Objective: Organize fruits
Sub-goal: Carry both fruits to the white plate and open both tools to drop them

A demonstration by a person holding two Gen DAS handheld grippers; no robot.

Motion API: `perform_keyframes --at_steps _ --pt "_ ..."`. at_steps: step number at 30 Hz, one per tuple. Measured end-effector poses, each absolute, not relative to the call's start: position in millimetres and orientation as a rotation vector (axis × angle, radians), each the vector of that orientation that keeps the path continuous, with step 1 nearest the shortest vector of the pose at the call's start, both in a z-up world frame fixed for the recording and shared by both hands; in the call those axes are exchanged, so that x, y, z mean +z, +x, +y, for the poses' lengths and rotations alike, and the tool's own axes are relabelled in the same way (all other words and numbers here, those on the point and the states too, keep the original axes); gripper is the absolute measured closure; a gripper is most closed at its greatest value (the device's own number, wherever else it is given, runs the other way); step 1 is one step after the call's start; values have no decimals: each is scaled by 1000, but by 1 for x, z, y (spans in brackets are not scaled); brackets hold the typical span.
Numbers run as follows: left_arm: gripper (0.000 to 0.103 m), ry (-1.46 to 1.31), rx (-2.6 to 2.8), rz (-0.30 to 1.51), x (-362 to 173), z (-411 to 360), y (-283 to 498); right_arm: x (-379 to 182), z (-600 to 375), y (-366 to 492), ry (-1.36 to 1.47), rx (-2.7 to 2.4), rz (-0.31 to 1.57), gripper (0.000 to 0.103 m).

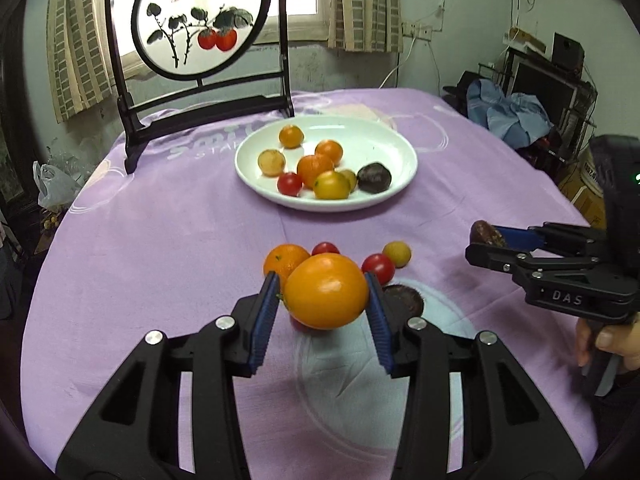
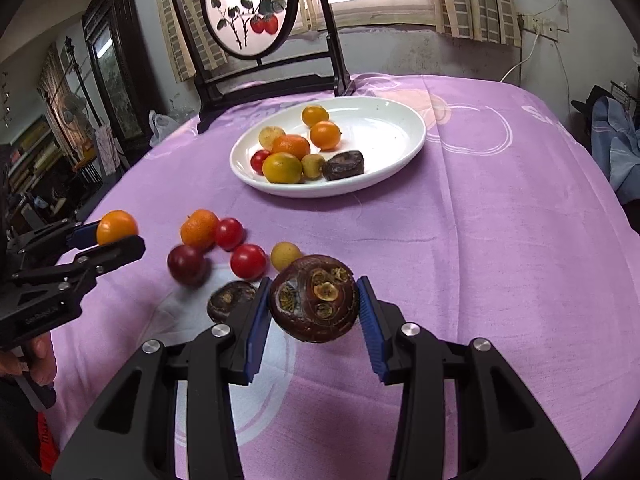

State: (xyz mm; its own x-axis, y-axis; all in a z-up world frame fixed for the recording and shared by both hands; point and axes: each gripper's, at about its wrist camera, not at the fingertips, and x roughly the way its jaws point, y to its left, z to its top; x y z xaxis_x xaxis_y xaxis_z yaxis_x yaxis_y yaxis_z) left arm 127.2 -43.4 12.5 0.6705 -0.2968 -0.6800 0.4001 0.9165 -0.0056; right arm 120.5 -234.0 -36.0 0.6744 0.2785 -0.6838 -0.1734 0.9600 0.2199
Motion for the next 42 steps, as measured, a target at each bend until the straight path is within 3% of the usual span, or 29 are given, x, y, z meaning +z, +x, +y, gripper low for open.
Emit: perform_keyframes --at_steps 15,23,34,36,38,42 --pt "59 128 -428 706 58 -58 184 39 -225 145 28 255 635 61" --pt "59 92 -353 802 28 -84 267 3 -232 220 56 209 704 61" --pt "58 55 -299 883 -14 -95 319 -35 -242 277 151 148 779 60" --pt "51 41 -298 883 -15 -94 320 -37 -245 282 175 121 780 53" --pt "24 40 -272 865 -11 -93 317 -39 -248 282 199 111 792 50" --pt "24 53 -291 819 4 -90 302 -36 -252 266 223 143 785 50"
